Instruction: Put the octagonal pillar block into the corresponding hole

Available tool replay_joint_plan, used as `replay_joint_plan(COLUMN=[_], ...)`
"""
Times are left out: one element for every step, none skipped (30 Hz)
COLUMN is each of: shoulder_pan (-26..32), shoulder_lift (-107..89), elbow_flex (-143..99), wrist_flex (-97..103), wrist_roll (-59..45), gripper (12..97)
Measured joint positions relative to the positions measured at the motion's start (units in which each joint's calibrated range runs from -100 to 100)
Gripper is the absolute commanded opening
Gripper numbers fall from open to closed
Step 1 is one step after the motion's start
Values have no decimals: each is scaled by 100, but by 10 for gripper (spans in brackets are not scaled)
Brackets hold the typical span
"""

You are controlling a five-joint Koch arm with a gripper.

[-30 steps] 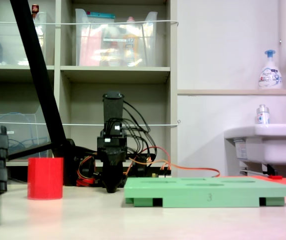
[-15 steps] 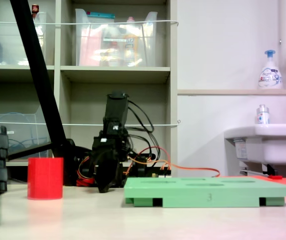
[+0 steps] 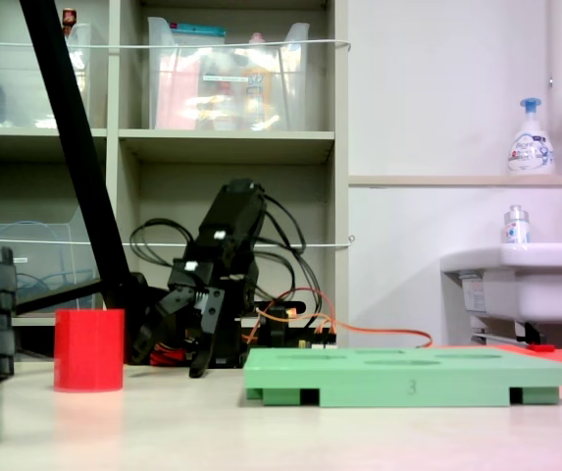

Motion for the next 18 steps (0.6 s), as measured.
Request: replay_joint_plan(shoulder_pan=[0,0,0,10,15,20,24,34,39,44,39,39,39,39,39,49,54,59], shoulder_lift=[0,0,0,0,0,55,260,575,971,1327,1573,1737,1902,2134,2380,2695,2982,3283], elbow_flex=[323,608,931,1284,1744,2264,2881,3488,4037,4468,4762,4949,5145,5478,5850,6271,6683,6918], wrist_flex=[-685,-1204,-1664,-2056,-2457,-2907,-3446,-4004,-4523,-4944,-5237,-5453,-5590,-5727,-5884,-6060,-6236,-6353], wrist_roll=[83,132,161,161,142,98,63,63,68,78,88,103,112,112,122,122,122,132], gripper=[457,457,458,482,532,548,556,560,562,572,597,616,644,681,715,748,781,800])
